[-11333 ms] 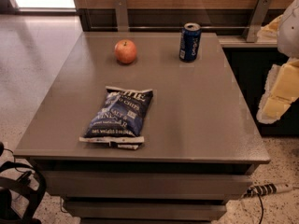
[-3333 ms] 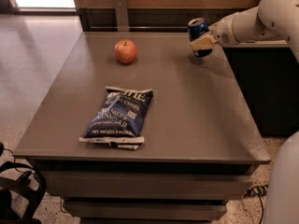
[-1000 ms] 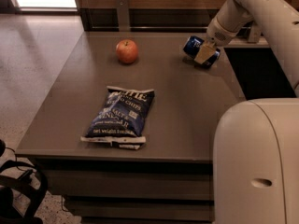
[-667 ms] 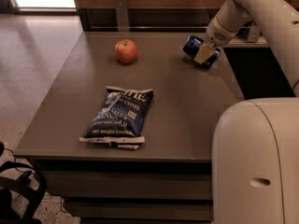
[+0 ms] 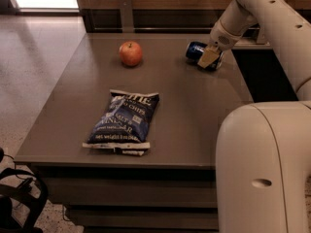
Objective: Knock pepsi can over
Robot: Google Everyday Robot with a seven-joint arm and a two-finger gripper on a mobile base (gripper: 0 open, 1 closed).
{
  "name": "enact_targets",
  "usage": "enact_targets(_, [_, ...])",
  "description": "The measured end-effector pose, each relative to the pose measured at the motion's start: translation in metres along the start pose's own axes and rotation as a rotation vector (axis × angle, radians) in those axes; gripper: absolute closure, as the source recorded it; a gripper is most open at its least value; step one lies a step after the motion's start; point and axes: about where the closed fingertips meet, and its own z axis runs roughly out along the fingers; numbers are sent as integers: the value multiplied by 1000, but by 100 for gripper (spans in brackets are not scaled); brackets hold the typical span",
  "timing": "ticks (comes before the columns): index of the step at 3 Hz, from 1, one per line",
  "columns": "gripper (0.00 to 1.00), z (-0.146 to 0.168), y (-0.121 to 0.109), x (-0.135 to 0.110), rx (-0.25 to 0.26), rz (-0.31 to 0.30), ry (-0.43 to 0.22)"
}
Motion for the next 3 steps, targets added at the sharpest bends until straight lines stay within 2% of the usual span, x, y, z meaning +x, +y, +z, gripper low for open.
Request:
enact_targets(2, [15, 1, 0, -1, -4, 0, 1])
enact_targets(3, [0, 5, 0, -1, -8, 0, 2])
